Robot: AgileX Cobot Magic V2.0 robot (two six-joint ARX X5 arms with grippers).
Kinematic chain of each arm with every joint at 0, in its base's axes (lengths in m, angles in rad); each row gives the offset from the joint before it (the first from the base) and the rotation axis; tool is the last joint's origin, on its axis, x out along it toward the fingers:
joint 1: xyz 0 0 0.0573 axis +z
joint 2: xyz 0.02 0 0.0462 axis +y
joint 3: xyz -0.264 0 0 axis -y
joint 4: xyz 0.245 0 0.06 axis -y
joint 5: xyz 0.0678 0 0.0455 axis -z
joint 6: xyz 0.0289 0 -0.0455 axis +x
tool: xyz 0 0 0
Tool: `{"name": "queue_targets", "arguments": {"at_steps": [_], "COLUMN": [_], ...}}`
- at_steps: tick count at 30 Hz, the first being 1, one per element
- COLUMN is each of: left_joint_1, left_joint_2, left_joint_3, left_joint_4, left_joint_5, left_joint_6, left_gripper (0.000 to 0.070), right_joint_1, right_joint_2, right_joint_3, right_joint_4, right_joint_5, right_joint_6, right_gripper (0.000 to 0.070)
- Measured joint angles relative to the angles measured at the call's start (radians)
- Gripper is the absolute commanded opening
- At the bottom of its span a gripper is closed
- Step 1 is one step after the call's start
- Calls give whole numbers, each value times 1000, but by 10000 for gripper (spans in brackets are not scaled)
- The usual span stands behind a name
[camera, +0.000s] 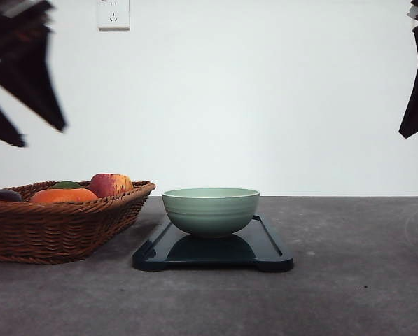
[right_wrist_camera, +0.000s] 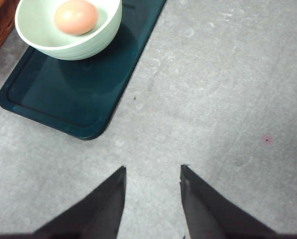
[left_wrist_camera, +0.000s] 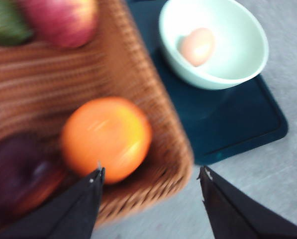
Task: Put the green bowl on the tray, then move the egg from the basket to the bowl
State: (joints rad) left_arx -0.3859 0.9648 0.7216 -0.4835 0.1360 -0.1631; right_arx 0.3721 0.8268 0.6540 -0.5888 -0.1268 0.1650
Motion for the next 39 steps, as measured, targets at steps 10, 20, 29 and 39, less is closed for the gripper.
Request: {"name": "queue_targets", "arguments": {"at_steps": [10,20,29,39], "left_joint_1": [102,101,101,139], "left_joint_2": [-200,-199,-199,-251], "left_joint_3": [-92,-93,-93,-97], "left_joint_4": [-75,-116,-116,-105], "left_joint_5": [0,0,0,0], "left_joint_6": [-12,-15,-15,21], "left_gripper": [387,0,0,0], "right_joint_1": [0,0,0,0], "right_joint_2": [0,0,-2,-2], "right_joint_3": [0,0,0,0], "right_joint_4": [0,-21,-5,32], "right_joint_5": [-2,-4,-4,-4], "right_joint_6": [-7,-11,-11,-11], "right_gripper": [210,18,18,18]}}
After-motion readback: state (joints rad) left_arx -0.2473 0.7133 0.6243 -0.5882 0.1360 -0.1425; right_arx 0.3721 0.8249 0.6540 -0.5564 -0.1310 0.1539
